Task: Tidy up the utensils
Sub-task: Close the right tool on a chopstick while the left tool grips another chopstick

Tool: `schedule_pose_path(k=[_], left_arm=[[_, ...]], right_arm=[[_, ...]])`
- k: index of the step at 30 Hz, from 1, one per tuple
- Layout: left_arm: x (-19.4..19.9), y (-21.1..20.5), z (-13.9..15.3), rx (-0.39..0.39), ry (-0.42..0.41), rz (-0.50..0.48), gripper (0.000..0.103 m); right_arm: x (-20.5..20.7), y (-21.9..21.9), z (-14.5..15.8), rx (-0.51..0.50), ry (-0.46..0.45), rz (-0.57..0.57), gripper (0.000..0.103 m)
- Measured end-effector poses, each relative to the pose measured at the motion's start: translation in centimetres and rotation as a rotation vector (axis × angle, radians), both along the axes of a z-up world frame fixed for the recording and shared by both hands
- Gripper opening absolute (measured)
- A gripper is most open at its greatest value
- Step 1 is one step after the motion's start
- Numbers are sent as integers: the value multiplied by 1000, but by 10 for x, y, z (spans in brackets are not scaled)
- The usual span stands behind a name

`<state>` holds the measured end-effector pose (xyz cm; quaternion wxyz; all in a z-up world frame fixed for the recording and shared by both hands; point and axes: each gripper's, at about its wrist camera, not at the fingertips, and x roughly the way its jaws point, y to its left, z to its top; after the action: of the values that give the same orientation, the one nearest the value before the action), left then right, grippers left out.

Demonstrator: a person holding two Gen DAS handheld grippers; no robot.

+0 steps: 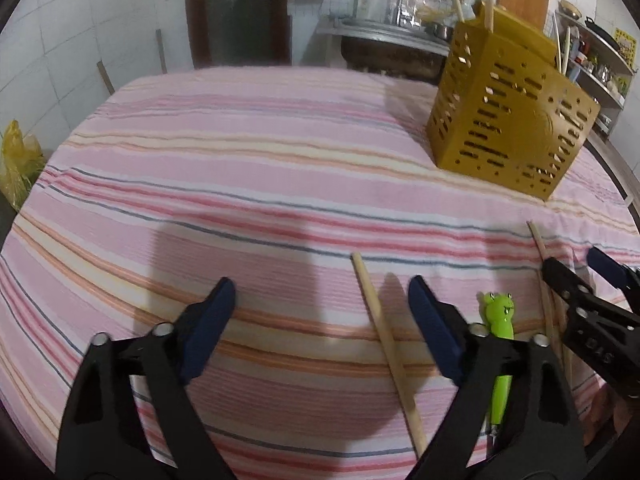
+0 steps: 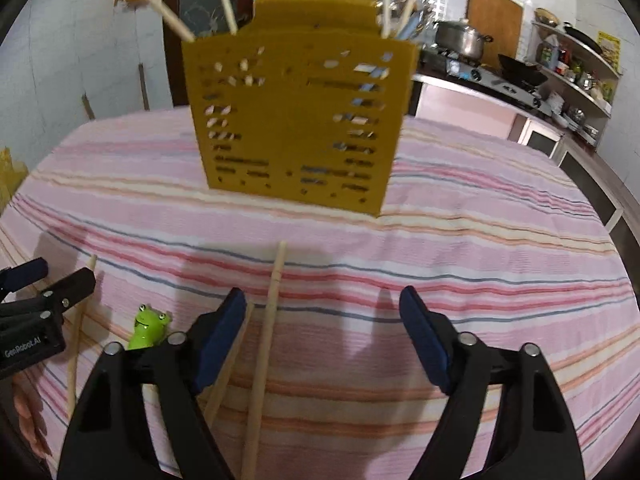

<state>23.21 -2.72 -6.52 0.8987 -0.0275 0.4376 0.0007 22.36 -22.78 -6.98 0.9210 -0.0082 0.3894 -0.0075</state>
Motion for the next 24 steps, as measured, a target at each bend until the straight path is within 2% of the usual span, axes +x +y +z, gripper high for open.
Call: schedule_pose_path(k=[2, 4, 8, 12, 14, 16, 21, 24], left_arm=[[1, -5, -1, 8, 13, -7, 75], [0, -9, -1, 8, 16, -22, 66], [0, -16, -1, 4, 38, -42, 55], [2, -22, 0, 7, 54, -50, 40], [4, -24, 0, 7, 63, -62, 34], [5, -25, 1, 4, 68, -69, 25], [10, -26, 1, 17, 78, -89, 11], [16, -30, 1, 29, 75, -101, 9]], right_arm=[[4, 2, -1, 11, 15, 8, 57], [6, 2, -1, 26, 23, 14, 50], [11, 4, 0, 37, 36, 23, 36], [16, 9, -2, 24, 45, 48, 23], [15, 14, -2, 9, 43, 61, 12], [15, 15, -3, 5, 41, 64, 9], [10, 9, -1, 35, 31, 56, 8], [6, 3, 2, 43, 19, 47, 8]])
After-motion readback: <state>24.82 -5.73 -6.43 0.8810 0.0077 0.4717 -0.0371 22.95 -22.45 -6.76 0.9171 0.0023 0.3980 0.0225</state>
